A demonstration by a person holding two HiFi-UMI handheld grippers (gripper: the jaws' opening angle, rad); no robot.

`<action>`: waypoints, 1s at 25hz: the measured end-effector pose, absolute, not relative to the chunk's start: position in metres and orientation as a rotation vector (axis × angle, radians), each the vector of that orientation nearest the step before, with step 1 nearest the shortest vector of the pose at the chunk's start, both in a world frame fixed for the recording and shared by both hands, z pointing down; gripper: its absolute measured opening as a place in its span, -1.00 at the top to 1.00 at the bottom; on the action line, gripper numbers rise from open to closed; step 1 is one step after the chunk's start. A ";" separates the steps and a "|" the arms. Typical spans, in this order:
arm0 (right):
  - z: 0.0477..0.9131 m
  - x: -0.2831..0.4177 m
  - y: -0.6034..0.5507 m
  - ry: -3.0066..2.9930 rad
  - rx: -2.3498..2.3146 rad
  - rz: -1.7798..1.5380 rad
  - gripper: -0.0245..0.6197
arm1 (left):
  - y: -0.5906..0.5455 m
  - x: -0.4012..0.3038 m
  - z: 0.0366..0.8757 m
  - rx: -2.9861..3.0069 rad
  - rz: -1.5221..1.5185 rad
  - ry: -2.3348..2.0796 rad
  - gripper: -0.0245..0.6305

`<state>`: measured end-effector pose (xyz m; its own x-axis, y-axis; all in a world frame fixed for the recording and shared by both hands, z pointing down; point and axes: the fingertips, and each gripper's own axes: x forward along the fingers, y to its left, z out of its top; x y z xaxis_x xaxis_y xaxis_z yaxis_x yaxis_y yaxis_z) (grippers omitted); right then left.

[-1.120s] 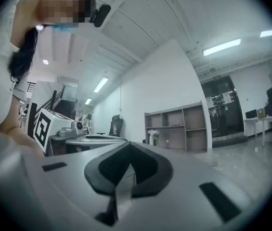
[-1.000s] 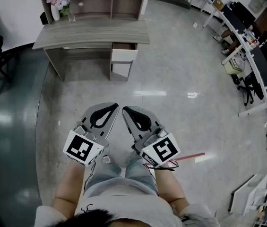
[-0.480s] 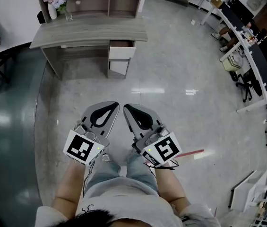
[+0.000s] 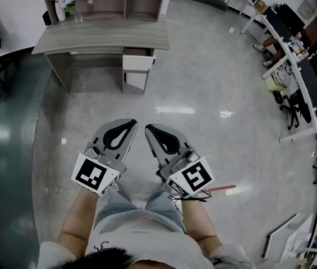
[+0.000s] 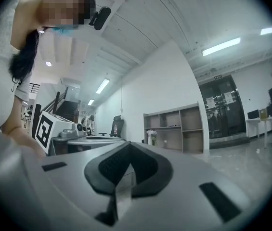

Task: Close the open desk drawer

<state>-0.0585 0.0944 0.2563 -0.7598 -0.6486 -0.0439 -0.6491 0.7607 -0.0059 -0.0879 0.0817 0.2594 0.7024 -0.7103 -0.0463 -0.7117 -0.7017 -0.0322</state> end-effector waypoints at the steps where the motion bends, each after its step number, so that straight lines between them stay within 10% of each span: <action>1: 0.257 -0.048 0.092 2.919 -1.051 0.021 0.90 | 0.079 -0.078 0.259 -2.847 0.056 1.218 0.89; 25: 0.261 0.126 0.041 2.990 -0.731 0.014 0.90 | 0.036 0.093 0.263 -2.683 0.010 1.534 0.89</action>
<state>0.1257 0.0408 0.2606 -0.8853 -0.4607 -0.0639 -0.4612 0.8873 -0.0061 0.0926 0.0359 0.2632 0.5076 -0.8610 -0.0308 -0.8614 -0.5063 -0.0410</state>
